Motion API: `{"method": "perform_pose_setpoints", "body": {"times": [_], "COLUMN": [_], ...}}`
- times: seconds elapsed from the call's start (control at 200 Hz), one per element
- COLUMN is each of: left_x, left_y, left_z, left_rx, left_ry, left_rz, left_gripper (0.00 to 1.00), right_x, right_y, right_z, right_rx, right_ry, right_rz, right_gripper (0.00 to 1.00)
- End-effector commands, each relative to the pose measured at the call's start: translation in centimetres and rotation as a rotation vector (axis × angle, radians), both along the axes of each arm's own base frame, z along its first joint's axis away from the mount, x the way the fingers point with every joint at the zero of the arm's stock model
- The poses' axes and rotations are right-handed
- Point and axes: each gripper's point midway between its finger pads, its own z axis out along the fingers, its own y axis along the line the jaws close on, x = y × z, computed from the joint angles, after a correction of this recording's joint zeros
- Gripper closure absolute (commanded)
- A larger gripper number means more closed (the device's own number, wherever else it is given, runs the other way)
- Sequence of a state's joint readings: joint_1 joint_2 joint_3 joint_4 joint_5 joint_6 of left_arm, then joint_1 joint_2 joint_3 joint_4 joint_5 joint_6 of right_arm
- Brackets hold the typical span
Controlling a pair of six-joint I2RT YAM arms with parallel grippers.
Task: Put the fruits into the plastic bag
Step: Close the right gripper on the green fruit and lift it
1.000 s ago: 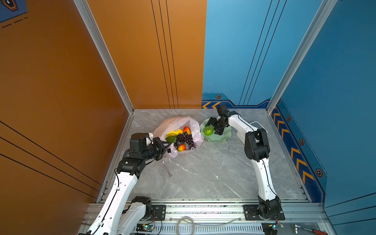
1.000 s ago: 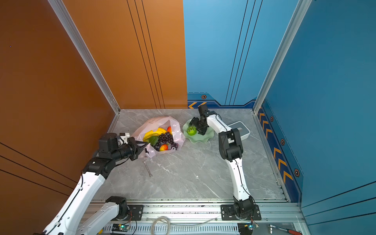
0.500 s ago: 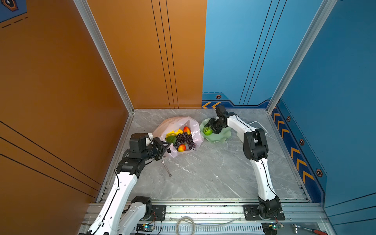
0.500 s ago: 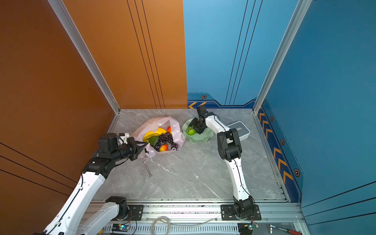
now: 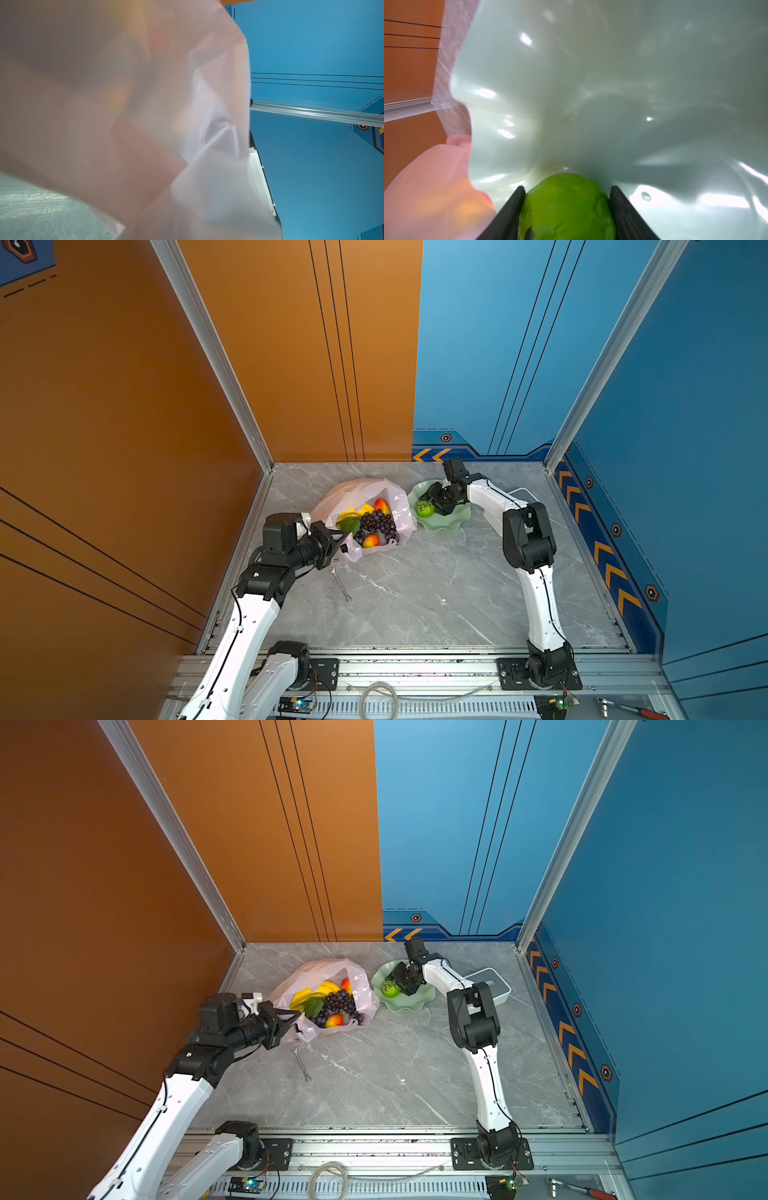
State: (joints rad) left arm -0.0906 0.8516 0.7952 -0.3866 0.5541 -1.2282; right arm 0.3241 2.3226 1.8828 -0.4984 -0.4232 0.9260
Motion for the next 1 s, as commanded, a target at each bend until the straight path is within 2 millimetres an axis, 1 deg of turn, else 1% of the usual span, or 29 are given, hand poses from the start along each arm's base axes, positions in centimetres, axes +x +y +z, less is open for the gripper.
{"method": "perform_pose_setpoints", "body": {"times": [0.0,0.03,0.04,0.065,0.115,0.275,0.365,0.406,0.411,0.421,0.441,0.616,0.851,0.961,0.996], "left_x": [-0.1,0.0,0.0,0.0,0.0,0.3,0.4,0.5,0.5,0.5,0.5,0.6,0.6,0.5,0.5], "left_y": [0.4,0.4,0.4,0.4,0.3,0.3,0.2,0.1,0.1,0.1,0.1,0.0,-0.2,-0.2,-0.2], "left_z": [-0.2,-0.2,-0.3,-0.3,-0.3,-0.4,-0.4,-0.5,-0.4,-0.5,-0.6,-0.5,-0.3,-0.2,-0.2], "left_rx": [0.007,0.006,0.006,0.006,0.007,0.006,0.005,0.004,0.004,0.005,0.004,0.001,-0.001,-0.003,-0.003], "left_ry": [0.001,0.001,0.001,0.001,0.001,0.0,0.001,0.0,-0.001,0.0,0.002,0.0,-0.007,-0.01,-0.009], "left_rz": [0.014,0.015,0.014,0.015,0.014,0.012,0.009,0.008,0.007,0.008,0.007,0.001,-0.006,-0.01,-0.01], "left_gripper": [1.0,1.0,1.0,1.0,1.0,1.0,1.0,1.0,1.0,1.0,1.0,1.0,1.0,1.0,1.0], "right_x": [0.6,0.8,0.5,0.4,0.5,0.2,0.1,0.1,0.0,0.0,0.0,-0.6,-2.6,-4.0,-4.4], "right_y": [-0.4,-0.6,-0.7,-0.9,-1.2,-2.0,-2.4,-2.6,-2.7,-2.7,-2.8,-4.1,-5.4,-5.3,-5.2], "right_z": [3.8,4.4,3.9,3.9,4.5,5.7,7.0,6.7,7.4,8.1,8.5,10.4,12.4,13.8,14.6], "right_rx": [0.083,0.102,0.103,0.115,0.145,0.228,0.281,0.307,0.315,0.327,0.348,0.5,0.547,0.57,0.58], "right_ry": [-0.069,-0.086,-0.075,-0.075,-0.09,-0.108,-0.135,-0.132,-0.144,-0.157,-0.166,-0.205,-0.22,-0.225,-0.233], "right_rz": [-0.031,-0.04,-0.043,-0.05,-0.066,-0.099,-0.117,-0.13,-0.13,-0.13,-0.137,-0.201,-0.184,-0.155,-0.141], "right_gripper": [0.53,0.53,0.53,0.53,0.54,0.54,0.54,0.54,0.54,0.54,0.54,0.54,0.54,0.54,0.54]}}
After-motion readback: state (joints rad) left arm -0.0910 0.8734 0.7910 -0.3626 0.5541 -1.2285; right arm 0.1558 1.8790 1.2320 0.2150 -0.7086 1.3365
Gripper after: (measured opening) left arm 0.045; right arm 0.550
